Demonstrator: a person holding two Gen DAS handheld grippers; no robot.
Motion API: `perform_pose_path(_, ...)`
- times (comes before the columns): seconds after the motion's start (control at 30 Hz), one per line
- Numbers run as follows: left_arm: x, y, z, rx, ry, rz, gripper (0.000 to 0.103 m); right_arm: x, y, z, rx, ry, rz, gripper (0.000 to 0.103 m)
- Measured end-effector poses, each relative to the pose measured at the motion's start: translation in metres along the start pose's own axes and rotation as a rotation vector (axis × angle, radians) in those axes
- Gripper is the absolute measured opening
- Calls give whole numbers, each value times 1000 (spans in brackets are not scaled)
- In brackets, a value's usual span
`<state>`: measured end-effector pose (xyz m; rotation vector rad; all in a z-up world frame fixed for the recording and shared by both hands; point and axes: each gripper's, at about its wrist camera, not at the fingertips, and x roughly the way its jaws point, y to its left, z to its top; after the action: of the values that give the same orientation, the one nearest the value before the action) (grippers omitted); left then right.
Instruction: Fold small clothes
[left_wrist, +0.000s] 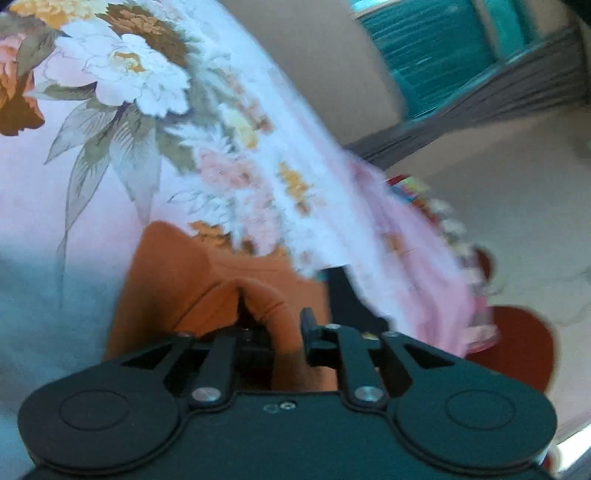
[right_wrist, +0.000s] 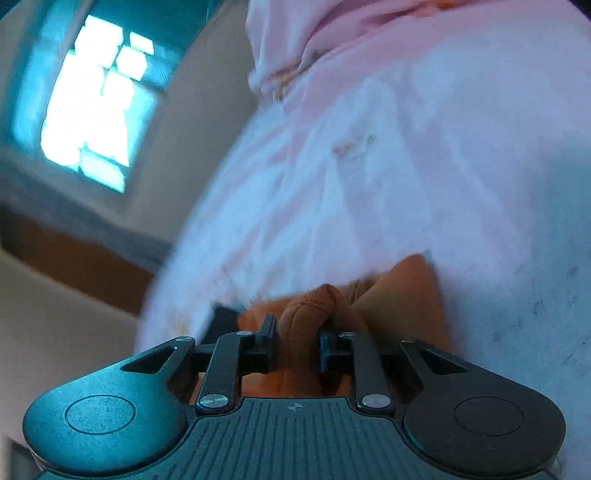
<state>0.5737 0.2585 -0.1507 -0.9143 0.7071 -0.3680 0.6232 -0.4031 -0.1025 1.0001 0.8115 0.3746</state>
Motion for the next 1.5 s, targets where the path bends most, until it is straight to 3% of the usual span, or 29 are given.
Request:
perform_pose_path(0.03,-5,2,0,2,-16,-7,18,-3,-9,1,38,-7,39,23)
perform_pose_path(0.1,-8,4,5,24,-32,15,19,-10,-13,0,3,-56,38,23)
perform_pose_path(0.2,-9,-3,16,43,-52,37,19,-12,-14,2,1,-62,60,23)
perform_pose_path(0.27,-13,-15,18,78,-82,27,25,-20,-15,2,20,-67,87,25)
perform_pose_path(0.3,-15,-18,19,86,-81,15,28,-23,-17,4,42,-63,120,30)
perform_pose_path(0.33,-20,-23,18,111,-88,20,32,-30,-19,4,64,-70,151,46)
perform_pose_path(0.37,-26,-25,18,131,-105,32,34,-43,-21,5,76,-123,149,75)
perform_pose_path(0.4,-32,-25,18,131,-111,20,35,-54,-23,8,84,-193,139,87)
perform_pose_path(0.43,-38,-22,19,111,-114,10,43,-69,-28,11,87,-251,159,92)
perform_pose_path(0.47,-47,-20,20,99,-152,45,64,-80,-31,14,69,-259,163,92)
perform_pose_path(0.53,-69,-18,22,128,-239,96,70,-92,-18,14,-69,-236,82,91)
perform_pose_path(0.57,-78,-15,23,122,-263,71,70,-94,-7,11,-176,-216,40,91)
perform_pose_path(0.6,-83,-12,25,117,-271,55,71,-91,2,8,-260,-199,6,91)
perform_pose_path(0.7,-75,-24,32,252,-184,176,70,-68,24,-5,-460,-135,-62,87)
perform_pose_path(0.77,-56,-35,34,358,-93,191,70,-40,35,-13,-514,-85,-89,79)
perform_pose_path(0.87,-29,-46,36,493,-18,195,70,-4,39,-10,-558,-20,-103,78)
perform_pose_path(1.0,15,-41,47,544,111,222,69,34,37,-10,-623,57,-137,76)
perform_pose_path(1.07,30,-37,46,568,159,214,66,45,33,-11,-637,93,-136,20)
perform_pose_path(1.1,34,-36,47,580,158,208,65,48,34,-12,-646,97,-155,14)
perform_pose_path(1.17,39,-34,44,586,172,173,11,46,35,-18,-685,86,-148,10)
perform_pose_path(1.27,30,-40,34,630,83,153,10,30,40,-22,-716,21,-96,9)
perform_pose_path(1.4,4,-55,29,625,-74,49,9,0,59,-24,-742,-84,-12,9)
perform_pose_path(1.5,1,-63,35,598,-132,34,9,-5,69,-22,-741,-146,10,9)
